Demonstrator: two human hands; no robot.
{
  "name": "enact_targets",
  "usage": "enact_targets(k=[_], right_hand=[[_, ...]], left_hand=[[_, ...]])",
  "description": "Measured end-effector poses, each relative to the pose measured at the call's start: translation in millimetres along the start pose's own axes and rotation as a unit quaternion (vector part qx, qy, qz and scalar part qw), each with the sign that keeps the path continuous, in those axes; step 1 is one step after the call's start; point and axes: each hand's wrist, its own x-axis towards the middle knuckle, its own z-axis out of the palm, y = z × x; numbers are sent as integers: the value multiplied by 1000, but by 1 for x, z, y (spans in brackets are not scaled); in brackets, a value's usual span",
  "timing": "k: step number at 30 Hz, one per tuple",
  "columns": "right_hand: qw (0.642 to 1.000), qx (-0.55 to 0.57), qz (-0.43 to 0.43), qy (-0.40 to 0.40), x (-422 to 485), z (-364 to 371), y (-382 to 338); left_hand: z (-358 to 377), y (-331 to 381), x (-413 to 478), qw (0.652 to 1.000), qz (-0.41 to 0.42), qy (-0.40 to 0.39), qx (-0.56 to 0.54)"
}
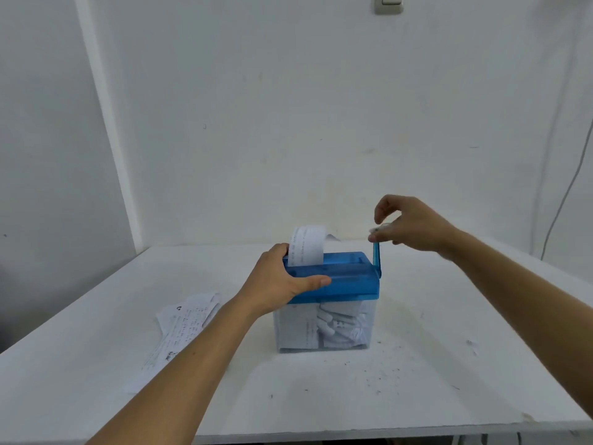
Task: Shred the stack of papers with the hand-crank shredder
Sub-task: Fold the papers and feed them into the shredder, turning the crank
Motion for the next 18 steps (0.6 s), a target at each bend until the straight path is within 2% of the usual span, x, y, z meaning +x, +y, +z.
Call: enact_targets(k=[3,6,10,14,18], right_hand=[[991,119,33,45,6,29,29],[985,149,72,58,2,62,52],[978,159,133,31,-15,92,73],[978,147,150,-4,-48,97,78],[971,182,146,-58,-74,80,75]], left_hand=[[0,-1,1,1000,-1,-7,0],[1,0,2,1000,-1,-9,6],[2,-2,2,1000,-3,-2,6],[3,-4,4,1000,-2,6,13],[3,-3,4,1000,-4,6,23]])
